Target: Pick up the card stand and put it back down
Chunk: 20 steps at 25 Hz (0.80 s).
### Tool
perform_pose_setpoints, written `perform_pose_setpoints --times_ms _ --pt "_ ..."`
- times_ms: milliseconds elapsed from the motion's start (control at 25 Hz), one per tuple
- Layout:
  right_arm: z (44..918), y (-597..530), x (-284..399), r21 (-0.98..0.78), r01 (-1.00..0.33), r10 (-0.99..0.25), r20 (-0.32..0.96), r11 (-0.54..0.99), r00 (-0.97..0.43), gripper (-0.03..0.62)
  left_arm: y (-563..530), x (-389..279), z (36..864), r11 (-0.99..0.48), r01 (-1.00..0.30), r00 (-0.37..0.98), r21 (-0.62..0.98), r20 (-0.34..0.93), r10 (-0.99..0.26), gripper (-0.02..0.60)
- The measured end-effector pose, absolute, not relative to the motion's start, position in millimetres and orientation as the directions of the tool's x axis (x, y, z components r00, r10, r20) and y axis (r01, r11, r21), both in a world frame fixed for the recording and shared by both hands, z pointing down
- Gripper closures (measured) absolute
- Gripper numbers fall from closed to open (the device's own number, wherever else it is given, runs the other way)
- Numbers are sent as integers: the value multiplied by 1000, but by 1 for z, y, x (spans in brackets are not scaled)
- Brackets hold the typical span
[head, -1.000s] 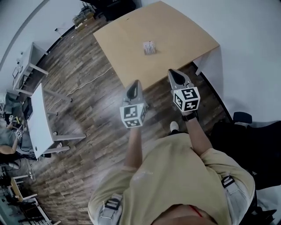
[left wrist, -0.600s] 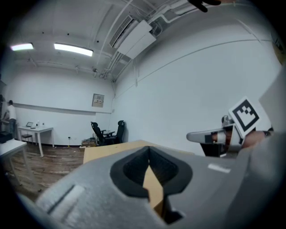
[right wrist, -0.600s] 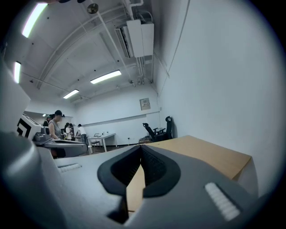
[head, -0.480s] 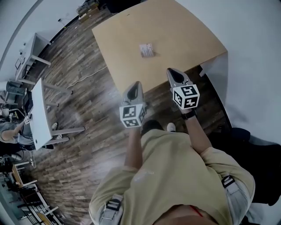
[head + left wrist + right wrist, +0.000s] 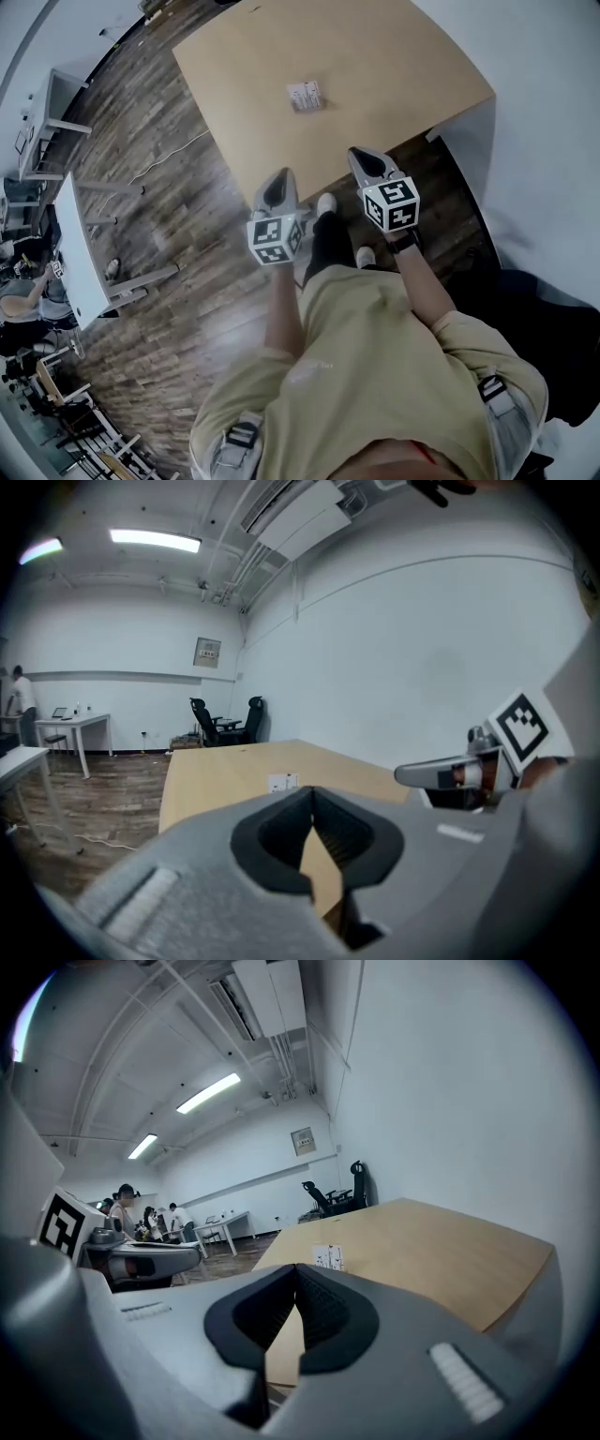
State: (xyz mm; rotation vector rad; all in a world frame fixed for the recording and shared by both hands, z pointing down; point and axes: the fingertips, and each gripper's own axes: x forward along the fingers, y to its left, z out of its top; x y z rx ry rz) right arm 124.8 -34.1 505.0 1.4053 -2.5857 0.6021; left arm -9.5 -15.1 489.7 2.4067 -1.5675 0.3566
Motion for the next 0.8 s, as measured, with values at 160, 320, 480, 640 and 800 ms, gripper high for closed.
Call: perform_pose_setpoints --times_ms 160,320,480,640,800 --pt "517 -67 114 -279 -828 -753 347 487 -560 589 -60 -18 503 -407 -909 412 95 366 -834 578" --pt "541 -107 107 -300 -833 -736 392 465 -552 589 -105 -27 530 -431 -896 433 104 416 -799 537" --pt "562 -138 97 -321 -836 -721 426 445 -547 589 -145 -41 557 -463 -876 469 136 463 -752 503" --pt "580 -162 96 -336 -847 -714 458 413 -530 589 -182 -48 576 -510 -848 509 145 493 -706 469" --pt "598 -182 99 -344 -863 -715 487 371 -502 589 -209 -43 606 -622 -773 573 125 556 -601 442"
